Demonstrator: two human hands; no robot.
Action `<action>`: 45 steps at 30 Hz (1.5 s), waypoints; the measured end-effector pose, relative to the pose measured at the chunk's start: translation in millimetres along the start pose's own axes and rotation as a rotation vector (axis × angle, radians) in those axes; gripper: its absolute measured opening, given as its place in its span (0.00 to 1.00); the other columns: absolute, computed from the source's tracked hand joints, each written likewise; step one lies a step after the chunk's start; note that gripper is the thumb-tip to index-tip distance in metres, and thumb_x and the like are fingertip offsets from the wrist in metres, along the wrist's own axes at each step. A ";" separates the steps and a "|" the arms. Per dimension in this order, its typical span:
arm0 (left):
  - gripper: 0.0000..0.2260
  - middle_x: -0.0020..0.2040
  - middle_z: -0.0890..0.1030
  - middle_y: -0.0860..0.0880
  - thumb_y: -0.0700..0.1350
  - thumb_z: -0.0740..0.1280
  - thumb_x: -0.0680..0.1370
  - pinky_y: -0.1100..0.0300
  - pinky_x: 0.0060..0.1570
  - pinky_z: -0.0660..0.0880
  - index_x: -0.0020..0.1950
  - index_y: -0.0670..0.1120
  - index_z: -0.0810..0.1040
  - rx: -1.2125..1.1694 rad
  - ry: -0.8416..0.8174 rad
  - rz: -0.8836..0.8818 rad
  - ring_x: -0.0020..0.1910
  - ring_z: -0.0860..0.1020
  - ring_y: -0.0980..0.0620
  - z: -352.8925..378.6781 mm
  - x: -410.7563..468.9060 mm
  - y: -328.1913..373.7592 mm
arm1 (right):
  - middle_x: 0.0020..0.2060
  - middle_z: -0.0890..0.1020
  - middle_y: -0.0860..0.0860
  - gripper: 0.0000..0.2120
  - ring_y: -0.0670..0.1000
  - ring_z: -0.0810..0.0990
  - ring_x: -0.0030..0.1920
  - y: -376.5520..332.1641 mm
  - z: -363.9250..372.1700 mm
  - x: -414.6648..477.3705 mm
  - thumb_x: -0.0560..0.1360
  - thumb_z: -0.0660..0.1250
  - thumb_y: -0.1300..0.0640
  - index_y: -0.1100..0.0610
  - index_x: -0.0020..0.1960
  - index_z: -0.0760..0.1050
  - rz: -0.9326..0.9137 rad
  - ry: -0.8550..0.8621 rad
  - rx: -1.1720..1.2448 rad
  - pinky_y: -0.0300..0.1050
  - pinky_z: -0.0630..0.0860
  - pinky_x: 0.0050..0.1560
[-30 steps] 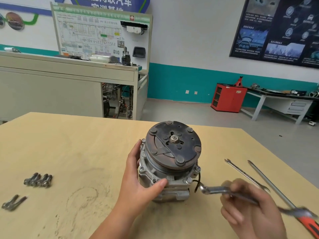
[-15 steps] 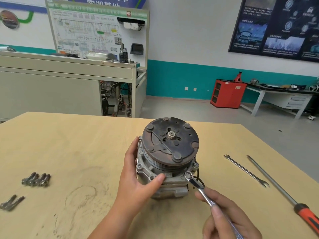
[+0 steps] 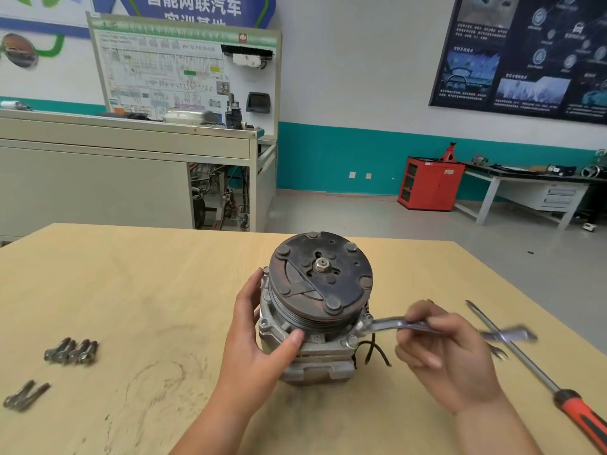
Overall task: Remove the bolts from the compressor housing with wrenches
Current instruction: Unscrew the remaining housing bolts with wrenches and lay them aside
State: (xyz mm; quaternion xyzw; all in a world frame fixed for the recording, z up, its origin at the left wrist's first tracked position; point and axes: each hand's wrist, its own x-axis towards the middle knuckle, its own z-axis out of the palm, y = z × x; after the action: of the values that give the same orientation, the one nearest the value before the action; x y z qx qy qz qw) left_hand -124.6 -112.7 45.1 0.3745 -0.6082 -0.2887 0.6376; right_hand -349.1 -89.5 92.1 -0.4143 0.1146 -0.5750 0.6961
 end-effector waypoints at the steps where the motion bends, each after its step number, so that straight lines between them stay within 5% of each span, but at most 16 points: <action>1: 0.35 0.63 0.70 0.72 0.58 0.69 0.63 0.75 0.58 0.68 0.69 0.64 0.62 -0.003 0.001 0.000 0.65 0.70 0.65 0.6 -0.1 0.1 | 0.45 0.79 0.72 0.16 0.50 0.69 0.28 7.5 3.3 -9.3 0.74 0.59 0.59 0.71 0.52 0.75 -0.084 0.079 0.082 0.44 0.68 0.36; 3: 0.34 0.64 0.70 0.72 0.57 0.69 0.64 0.75 0.57 0.68 0.69 0.62 0.62 -0.013 0.000 0.004 0.64 0.71 0.66 2.1 -0.4 0.0 | 0.48 0.80 0.70 0.16 0.52 0.69 0.29 18.2 7.1 -27.0 0.74 0.57 0.61 0.69 0.54 0.77 -0.214 0.255 0.026 0.43 0.70 0.37; 4: 0.34 0.64 0.71 0.71 0.57 0.69 0.64 0.75 0.57 0.68 0.69 0.61 0.62 -0.017 -0.001 0.007 0.64 0.71 0.66 2.5 -0.5 -0.1 | 0.43 0.83 0.64 0.13 0.50 0.71 0.24 29.1 4.9 -34.7 0.71 0.61 0.59 0.62 0.47 0.82 -0.249 0.234 -0.089 0.36 0.70 0.30; 6: 0.35 0.64 0.71 0.70 0.57 0.69 0.65 0.73 0.59 0.68 0.70 0.59 0.62 -0.021 -0.002 0.014 0.65 0.71 0.65 2.7 -0.3 -0.5 | 0.38 0.86 0.53 0.15 0.51 0.76 0.20 43.9 12.7 -52.8 0.72 0.57 0.61 0.54 0.42 0.83 -0.277 0.460 -0.304 0.29 0.67 0.21; 8: 0.35 0.65 0.71 0.69 0.58 0.69 0.65 0.71 0.61 0.68 0.70 0.58 0.62 -0.023 -0.003 0.018 0.66 0.70 0.63 2.9 -0.2 -0.7 | 0.40 0.86 0.49 0.13 0.57 0.81 0.25 48.6 27.5 -59.5 0.74 0.59 0.65 0.55 0.44 0.82 -0.224 0.498 -0.369 0.32 0.67 0.17; 10: 0.35 0.65 0.71 0.69 0.58 0.69 0.65 0.71 0.60 0.68 0.71 0.57 0.62 -0.023 -0.003 0.023 0.66 0.70 0.64 3.2 -0.4 -0.6 | 0.43 0.86 0.45 0.12 0.58 0.84 0.32 54.7 36.5 -59.3 0.64 0.68 0.66 0.55 0.44 0.82 -0.179 0.484 -0.534 0.35 0.69 0.19; 12: 0.35 0.65 0.71 0.69 0.58 0.69 0.65 0.72 0.60 0.68 0.71 0.57 0.62 -0.017 -0.001 0.024 0.66 0.70 0.64 3.8 -0.6 0.2 | 0.46 0.85 0.41 0.15 0.54 0.85 0.36 60.8 43.8 -60.0 0.65 0.59 0.59 0.52 0.46 0.81 -0.196 0.443 -0.727 0.35 0.71 0.24; 16: 0.35 0.65 0.71 0.69 0.57 0.69 0.65 0.71 0.60 0.68 0.70 0.58 0.62 -0.017 0.003 0.025 0.66 0.70 0.63 3.0 -0.7 -0.3 | 0.40 0.86 0.46 0.20 0.53 0.84 0.32 61.8 56.3 -58.7 0.66 0.56 0.58 0.42 0.43 0.83 -0.260 0.446 -0.795 0.28 0.68 0.25; 20: 0.34 0.65 0.71 0.69 0.57 0.69 0.65 0.72 0.60 0.68 0.70 0.61 0.62 -0.018 0.003 0.016 0.67 0.70 0.63 3.6 -1.3 0.2 | 0.41 0.85 0.57 0.20 0.60 0.83 0.32 41.3 44.9 -61.7 0.65 0.54 0.58 0.49 0.42 0.85 -0.241 0.464 -0.695 0.34 0.67 0.21; 32: 0.34 0.65 0.71 0.70 0.58 0.69 0.64 0.72 0.60 0.68 0.69 0.60 0.63 -0.012 0.012 0.008 0.66 0.70 0.64 4.3 -0.9 2.0 | 0.39 0.86 0.47 0.20 0.51 0.80 0.25 45.2 59.5 -54.1 0.67 0.55 0.61 0.43 0.41 0.82 -0.367 0.460 -0.978 0.24 0.66 0.28; 38: 0.34 0.64 0.70 0.71 0.58 0.69 0.64 0.74 0.59 0.67 0.69 0.60 0.63 -0.019 0.015 0.000 0.66 0.70 0.65 4.3 -1.4 2.9 | 0.38 0.86 0.55 0.19 0.58 0.76 0.21 27.5 45.7 -49.9 0.65 0.56 0.59 0.49 0.45 0.83 -0.249 0.425 -0.838 0.32 0.58 0.20; 42: 0.34 0.64 0.70 0.71 0.58 0.69 0.64 0.74 0.59 0.67 0.69 0.59 0.63 -0.024 0.011 -0.001 0.66 0.70 0.65 4.7 -1.4 3.3 | 0.30 0.81 0.66 0.14 0.55 0.73 0.19 -7.5 16.6 -11.0 0.60 0.58 0.59 0.61 0.34 0.82 -0.053 0.252 -0.724 0.35 0.57 0.20; 45: 0.35 0.64 0.70 0.72 0.58 0.68 0.64 0.75 0.58 0.67 0.70 0.60 0.63 -0.027 0.012 -0.007 0.65 0.70 0.66 5.2 -1.7 3.8 | 0.24 0.79 0.64 0.12 0.53 0.74 0.19 -23.2 8.3 26.6 0.53 0.68 0.54 0.63 0.29 0.80 0.126 0.074 -0.631 0.33 0.62 0.20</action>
State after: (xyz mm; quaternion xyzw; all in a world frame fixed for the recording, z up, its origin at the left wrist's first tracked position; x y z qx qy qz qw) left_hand -130.3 -109.9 47.2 0.3695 -0.5992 -0.2968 0.6453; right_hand -352.0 -109.5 122.2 -0.5806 0.3378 -0.4816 0.5629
